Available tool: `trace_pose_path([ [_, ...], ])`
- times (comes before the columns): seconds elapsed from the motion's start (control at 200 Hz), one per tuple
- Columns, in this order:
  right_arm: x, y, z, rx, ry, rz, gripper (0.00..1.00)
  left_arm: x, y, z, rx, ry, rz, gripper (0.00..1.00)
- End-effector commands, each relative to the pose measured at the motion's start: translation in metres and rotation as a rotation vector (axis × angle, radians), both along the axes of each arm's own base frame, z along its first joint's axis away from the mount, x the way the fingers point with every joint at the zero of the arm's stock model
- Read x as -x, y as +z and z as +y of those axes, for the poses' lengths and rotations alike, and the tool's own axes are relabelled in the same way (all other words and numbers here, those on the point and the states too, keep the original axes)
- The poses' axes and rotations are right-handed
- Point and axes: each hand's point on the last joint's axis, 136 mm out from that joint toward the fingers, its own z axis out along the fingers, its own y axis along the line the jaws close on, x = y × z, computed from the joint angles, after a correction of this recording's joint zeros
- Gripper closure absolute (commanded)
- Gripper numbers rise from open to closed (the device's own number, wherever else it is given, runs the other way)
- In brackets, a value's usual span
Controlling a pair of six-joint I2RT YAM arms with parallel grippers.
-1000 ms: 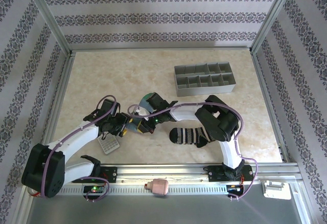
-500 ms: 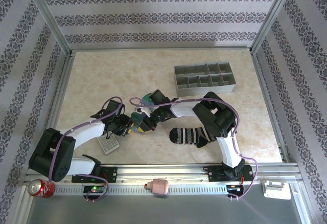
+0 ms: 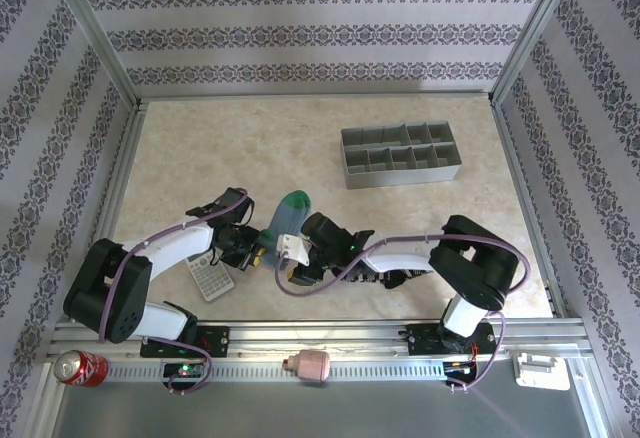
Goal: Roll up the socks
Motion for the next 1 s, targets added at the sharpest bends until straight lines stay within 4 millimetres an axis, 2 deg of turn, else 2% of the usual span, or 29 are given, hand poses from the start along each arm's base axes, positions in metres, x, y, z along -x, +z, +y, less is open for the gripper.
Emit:
trace_pose_path([
  [0.0, -0.026, 0.009, -0.002, 0.073, -0.047, -0.29, 0.44, 0.03, -0.01, 0.016, -0.11, 0.012, 0.152, 1.0],
  [0.16, -0.005, 0.009, 0.026, 0.1, 0.069, -0.351, 0.43, 0.027, -0.012, 0.014, -0.11, 0.006, 0.158, 1.0],
  [0.265, 0.001, 0.002, 0.04, 0.141, 0.11, -0.392, 0.44, 0.025, -0.013, 0.013, -0.111, 0.0, 0.162, 1.0],
  [0.405, -0.009, -0.01, 0.05, 0.224, 0.112, -0.477, 0.48, 0.023, -0.012, 0.012, -0.112, -0.003, 0.158, 1.0],
  [0.55, -0.028, -0.027, 0.045, 0.317, 0.064, -0.514, 0.62, 0.023, -0.012, 0.011, -0.105, -0.004, 0.155, 1.0],
  [0.649, -0.029, -0.042, 0.035, 0.357, 0.048, -0.48, 0.79, 0.023, -0.011, 0.011, -0.101, -0.001, 0.15, 1.0],
  [0.784, -0.025, -0.056, 0.02, 0.369, 0.028, -0.381, 0.94, 0.021, -0.007, 0.011, -0.096, -0.002, 0.129, 1.0],
  [0.829, -0.022, -0.06, 0.015, 0.37, 0.025, -0.33, 1.0, 0.021, -0.006, 0.012, -0.098, 0.001, 0.121, 0.93],
  [0.904, -0.017, -0.065, 0.009, 0.355, 0.021, -0.25, 1.0, 0.018, -0.002, 0.015, -0.096, 0.018, 0.098, 0.82],
  [0.994, -0.012, -0.068, 0.004, 0.32, 0.002, -0.125, 1.0, 0.01, 0.004, 0.017, -0.08, 0.049, 0.047, 0.63],
])
